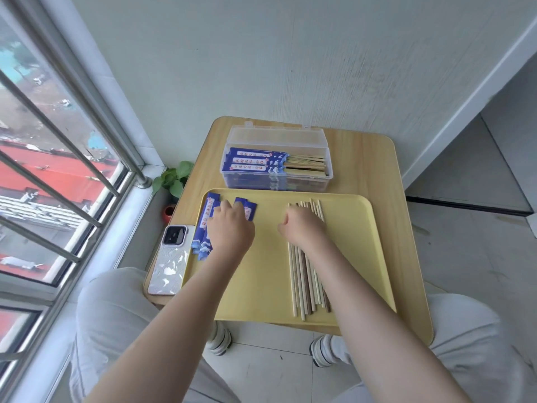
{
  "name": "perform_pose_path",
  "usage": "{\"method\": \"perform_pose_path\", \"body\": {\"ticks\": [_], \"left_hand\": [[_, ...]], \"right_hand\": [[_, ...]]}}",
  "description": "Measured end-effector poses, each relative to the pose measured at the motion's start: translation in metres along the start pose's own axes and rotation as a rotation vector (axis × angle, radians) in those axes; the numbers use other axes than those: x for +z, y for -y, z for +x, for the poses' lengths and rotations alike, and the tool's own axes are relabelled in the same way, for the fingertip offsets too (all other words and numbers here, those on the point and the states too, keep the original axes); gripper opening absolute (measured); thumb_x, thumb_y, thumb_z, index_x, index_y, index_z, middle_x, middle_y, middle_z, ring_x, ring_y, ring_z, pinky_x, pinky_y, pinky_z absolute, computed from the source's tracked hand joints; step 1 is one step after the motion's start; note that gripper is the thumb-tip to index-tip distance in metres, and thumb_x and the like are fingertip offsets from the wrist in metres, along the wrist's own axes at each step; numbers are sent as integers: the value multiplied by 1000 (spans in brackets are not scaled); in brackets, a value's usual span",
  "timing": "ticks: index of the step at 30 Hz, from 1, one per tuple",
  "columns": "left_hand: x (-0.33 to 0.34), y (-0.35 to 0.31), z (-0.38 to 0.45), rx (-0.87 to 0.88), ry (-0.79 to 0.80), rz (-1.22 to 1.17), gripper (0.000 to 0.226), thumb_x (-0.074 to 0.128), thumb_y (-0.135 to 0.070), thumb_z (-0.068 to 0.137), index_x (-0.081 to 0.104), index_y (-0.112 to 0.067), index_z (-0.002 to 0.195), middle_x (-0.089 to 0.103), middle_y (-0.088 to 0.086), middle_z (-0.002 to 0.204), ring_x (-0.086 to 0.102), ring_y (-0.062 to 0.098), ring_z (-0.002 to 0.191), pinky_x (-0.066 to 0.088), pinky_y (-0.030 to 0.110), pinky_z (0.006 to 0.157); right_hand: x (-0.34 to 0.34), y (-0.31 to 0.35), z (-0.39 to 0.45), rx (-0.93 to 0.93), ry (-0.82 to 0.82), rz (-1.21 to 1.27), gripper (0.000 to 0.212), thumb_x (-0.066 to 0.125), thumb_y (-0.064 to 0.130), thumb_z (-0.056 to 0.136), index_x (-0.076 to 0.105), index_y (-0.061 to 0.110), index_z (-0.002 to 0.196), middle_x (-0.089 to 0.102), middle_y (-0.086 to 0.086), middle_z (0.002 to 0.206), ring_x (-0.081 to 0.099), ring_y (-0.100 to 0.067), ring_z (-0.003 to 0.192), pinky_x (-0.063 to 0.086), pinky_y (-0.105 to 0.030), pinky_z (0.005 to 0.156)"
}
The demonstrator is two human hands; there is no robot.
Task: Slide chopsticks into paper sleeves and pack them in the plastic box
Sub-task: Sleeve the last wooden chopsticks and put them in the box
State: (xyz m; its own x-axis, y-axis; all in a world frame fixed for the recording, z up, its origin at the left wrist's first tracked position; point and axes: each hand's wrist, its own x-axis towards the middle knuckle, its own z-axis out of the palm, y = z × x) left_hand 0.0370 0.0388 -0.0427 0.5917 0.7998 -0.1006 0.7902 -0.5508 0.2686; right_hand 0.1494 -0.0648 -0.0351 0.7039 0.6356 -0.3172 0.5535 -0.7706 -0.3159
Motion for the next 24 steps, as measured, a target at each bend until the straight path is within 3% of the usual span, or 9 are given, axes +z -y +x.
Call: {"method": "perform_pose_path", "body": {"ticks": [2, 6, 10, 15, 19, 20, 24], "left_hand": [[6, 7, -11, -14, 62, 36, 22, 54, -20, 91, 55, -9, 110, 52, 11, 119, 51, 30, 113, 39, 36, 73], [14, 7, -24, -19, 99, 29, 25, 55, -21, 96, 52, -8, 117, 52, 10, 120, 53, 30, 111, 39, 35, 71], [17, 16, -22, -53, 111, -51, 25, 59, -21, 96, 56, -10, 118, 56, 11, 118, 57, 31, 108, 41, 37, 71], [16, 21, -20, -15, 90, -40, 12, 48, -8, 97, 60, -6, 102, 60, 13, 109, 52, 28, 87, 42, 36, 66], [15, 20, -19, 20, 67, 62, 17, 52, -18, 98, 61, -12, 111, 46, 15, 139, 40, 32, 132, 49, 41, 81], [16, 21, -19, 17, 75, 69, 18, 52, -19, 99, 60, -13, 114, 44, 15, 142, 37, 32, 136, 49, 43, 85], [13, 22, -20, 22, 64, 43, 24, 52, -10, 97, 54, -9, 120, 53, 14, 124, 49, 31, 117, 44, 38, 78]], "right_hand": [[12, 0, -10, 50, 14, -64, 21, 57, 22, 94, 63, 10, 110, 66, -9, 110, 65, -31, 100, 43, -29, 70], [31, -1, -23, 104, -15, -41, 33, 58, 26, 96, 54, 9, 125, 65, -10, 119, 64, -31, 109, 42, -30, 73], [41, -2, -32, 56, -27, 33, 30, 55, 25, 98, 56, 8, 122, 59, -12, 122, 61, -32, 108, 47, -34, 80], [41, -8, -38, 8, -37, 85, 18, 50, 18, 99, 57, 10, 113, 57, -10, 117, 60, -29, 101, 48, -35, 79], [40, -11, -41, -17, -34, 90, 15, 52, 19, 98, 58, 13, 110, 55, -6, 114, 58, -24, 95, 43, -31, 73], [40, -11, -41, -19, -35, 94, 14, 52, 20, 98, 57, 13, 109, 55, -5, 114, 57, -23, 93, 43, -31, 72], [42, -11, -43, -26, -44, 104, 12, 53, 22, 99, 56, 15, 108, 52, -3, 112, 54, -21, 89, 42, -31, 70]]}}
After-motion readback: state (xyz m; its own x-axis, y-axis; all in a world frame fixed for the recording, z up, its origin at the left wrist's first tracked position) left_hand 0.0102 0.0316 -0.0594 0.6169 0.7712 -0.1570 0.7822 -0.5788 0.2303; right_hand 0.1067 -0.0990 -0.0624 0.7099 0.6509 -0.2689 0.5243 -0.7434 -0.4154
